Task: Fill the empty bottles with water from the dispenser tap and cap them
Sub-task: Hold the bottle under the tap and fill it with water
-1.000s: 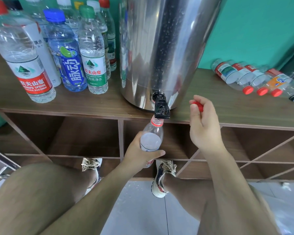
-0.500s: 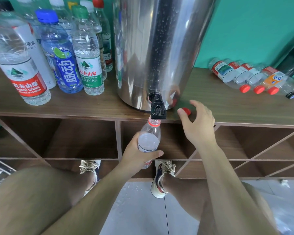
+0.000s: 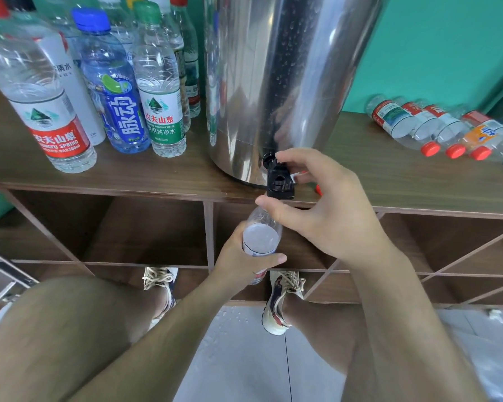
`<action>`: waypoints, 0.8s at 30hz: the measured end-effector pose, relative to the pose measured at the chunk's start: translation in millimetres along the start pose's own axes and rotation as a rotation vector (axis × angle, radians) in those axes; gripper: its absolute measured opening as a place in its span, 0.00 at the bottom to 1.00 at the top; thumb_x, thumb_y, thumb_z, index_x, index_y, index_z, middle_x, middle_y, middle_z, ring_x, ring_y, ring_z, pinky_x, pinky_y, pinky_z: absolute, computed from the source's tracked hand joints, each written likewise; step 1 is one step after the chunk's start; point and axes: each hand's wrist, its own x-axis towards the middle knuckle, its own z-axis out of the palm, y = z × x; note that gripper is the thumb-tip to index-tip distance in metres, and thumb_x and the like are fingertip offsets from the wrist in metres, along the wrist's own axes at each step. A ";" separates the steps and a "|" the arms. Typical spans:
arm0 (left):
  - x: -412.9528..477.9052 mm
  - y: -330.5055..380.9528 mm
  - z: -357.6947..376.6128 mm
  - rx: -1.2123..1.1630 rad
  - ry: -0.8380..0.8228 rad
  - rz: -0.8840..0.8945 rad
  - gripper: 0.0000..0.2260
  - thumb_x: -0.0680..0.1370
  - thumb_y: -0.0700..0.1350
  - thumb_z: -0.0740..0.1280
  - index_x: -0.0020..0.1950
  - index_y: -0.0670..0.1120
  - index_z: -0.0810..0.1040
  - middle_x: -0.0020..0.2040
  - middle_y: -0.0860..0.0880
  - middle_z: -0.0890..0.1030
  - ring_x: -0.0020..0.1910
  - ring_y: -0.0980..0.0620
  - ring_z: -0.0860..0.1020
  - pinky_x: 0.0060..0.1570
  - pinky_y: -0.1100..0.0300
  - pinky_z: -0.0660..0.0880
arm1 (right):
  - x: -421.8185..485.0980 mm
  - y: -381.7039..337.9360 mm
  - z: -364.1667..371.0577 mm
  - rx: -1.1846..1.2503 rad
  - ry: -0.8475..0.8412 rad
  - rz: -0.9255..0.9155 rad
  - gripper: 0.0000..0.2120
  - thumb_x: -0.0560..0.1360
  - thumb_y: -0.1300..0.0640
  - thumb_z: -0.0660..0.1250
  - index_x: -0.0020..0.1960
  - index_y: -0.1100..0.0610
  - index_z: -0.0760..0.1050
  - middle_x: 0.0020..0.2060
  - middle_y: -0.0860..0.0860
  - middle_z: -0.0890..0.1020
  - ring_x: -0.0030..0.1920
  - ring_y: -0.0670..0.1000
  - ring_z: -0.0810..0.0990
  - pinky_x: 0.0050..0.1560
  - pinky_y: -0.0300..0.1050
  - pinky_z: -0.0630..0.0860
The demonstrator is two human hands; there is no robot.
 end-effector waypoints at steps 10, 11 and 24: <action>-1.2 1.4 -2.7 0.003 0.039 -0.022 0.33 0.63 0.49 0.86 0.61 0.62 0.74 0.56 0.58 0.81 0.58 0.57 0.80 0.57 0.57 0.80 | -3.8 24.6 -6.8 0.383 -0.045 -0.009 0.21 0.77 0.62 0.71 0.69 0.56 0.78 0.61 0.54 0.85 0.60 0.57 0.83 0.66 0.58 0.78; -0.7 1.3 -2.5 0.003 0.040 -0.021 0.32 0.63 0.48 0.86 0.61 0.61 0.74 0.56 0.58 0.81 0.58 0.57 0.80 0.56 0.59 0.80 | -4.9 25.9 -7.2 0.360 -0.043 -0.029 0.21 0.78 0.61 0.71 0.70 0.57 0.78 0.60 0.53 0.85 0.60 0.57 0.84 0.65 0.56 0.78; -3.4 0.2 0.6 0.014 0.017 -0.045 0.33 0.64 0.49 0.86 0.61 0.63 0.72 0.57 0.59 0.80 0.58 0.57 0.79 0.53 0.62 0.80 | -13.0 20.9 0.0 0.127 0.094 -0.274 0.24 0.69 0.70 0.65 0.66 0.67 0.77 0.64 0.59 0.79 0.67 0.57 0.77 0.62 0.44 0.73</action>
